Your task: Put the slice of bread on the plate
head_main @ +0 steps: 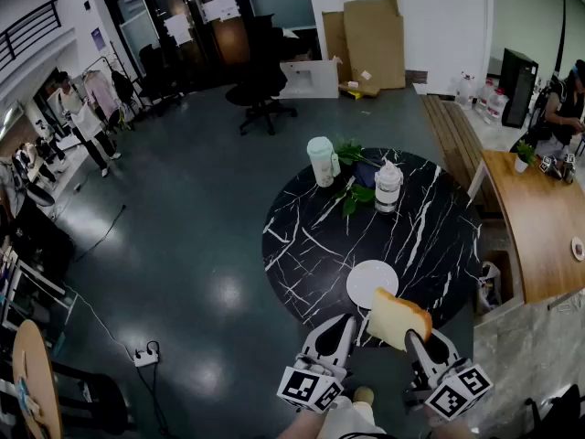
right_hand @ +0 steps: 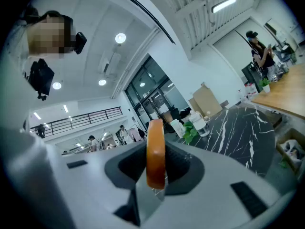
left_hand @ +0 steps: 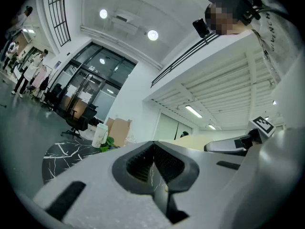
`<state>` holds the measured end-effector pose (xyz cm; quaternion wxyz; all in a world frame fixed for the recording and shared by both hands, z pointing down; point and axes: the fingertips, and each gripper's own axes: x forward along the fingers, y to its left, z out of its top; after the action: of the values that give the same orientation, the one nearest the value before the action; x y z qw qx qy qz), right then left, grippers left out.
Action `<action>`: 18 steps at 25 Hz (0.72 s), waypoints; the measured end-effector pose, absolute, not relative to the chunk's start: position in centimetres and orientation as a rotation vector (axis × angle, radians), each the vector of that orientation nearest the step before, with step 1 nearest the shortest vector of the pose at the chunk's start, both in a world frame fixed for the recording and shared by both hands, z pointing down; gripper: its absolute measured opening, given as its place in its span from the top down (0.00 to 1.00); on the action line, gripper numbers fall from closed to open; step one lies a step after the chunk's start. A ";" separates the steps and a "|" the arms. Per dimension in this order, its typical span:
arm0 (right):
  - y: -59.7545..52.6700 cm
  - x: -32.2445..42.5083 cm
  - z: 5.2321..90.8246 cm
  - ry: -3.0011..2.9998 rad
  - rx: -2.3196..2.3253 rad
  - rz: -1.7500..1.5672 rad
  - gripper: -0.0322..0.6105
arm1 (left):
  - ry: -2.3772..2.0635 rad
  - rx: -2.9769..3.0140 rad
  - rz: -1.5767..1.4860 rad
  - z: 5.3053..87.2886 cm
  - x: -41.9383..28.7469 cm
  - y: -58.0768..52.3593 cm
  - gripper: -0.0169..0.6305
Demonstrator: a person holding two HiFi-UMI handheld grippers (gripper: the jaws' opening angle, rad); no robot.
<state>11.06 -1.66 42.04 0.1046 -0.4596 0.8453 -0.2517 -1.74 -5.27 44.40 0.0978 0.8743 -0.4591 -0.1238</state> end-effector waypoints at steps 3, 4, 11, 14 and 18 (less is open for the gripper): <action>-3.8 11.1 43.7 2.451 -1.389 -0.814 0.81 | -1.368 2.530 -0.331 46.5 -2.1 -7.1 0.96; -4.7 11.3 44.2 2.437 -1.400 -0.829 0.81 | -1.362 2.521 -0.328 47.1 -2.0 -8.0 0.96; -10.8 11.1 49.0 2.375 -1.445 -0.934 0.81 | -1.365 2.518 -0.322 50.4 -1.9 -13.0 0.96; -12.6 10.3 51.0 2.368 -1.448 -0.985 0.81 | -1.368 2.518 -0.321 51.8 -2.0 -14.7 0.96; -14.8 9.1 54.0 2.338 -1.439 -1.083 0.81 | -1.397 2.498 -0.331 53.1 -2.4 -16.7 0.96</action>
<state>9.14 -14.79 54.02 0.0949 -0.4855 0.7885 -0.3653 -2.45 -16.68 53.09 0.1300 0.8597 -0.4807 -0.1140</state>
